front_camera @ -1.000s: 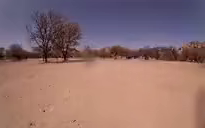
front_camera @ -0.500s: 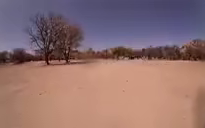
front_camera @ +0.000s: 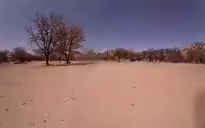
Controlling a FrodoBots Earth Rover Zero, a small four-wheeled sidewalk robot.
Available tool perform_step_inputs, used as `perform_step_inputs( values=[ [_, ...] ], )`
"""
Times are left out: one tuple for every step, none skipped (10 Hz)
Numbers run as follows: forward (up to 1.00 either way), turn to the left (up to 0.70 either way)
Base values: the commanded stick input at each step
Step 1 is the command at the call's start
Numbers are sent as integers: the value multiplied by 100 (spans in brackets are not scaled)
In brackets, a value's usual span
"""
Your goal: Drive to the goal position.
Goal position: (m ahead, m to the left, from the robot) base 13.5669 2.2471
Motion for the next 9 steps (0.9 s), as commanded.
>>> perform_step_inputs(
  values=[
    [100,0],
    [100,0],
    [100,0],
    [100,0],
    [100,0],
    [100,0],
    [100,0],
    [100,0],
    [100,0]
  ],
)
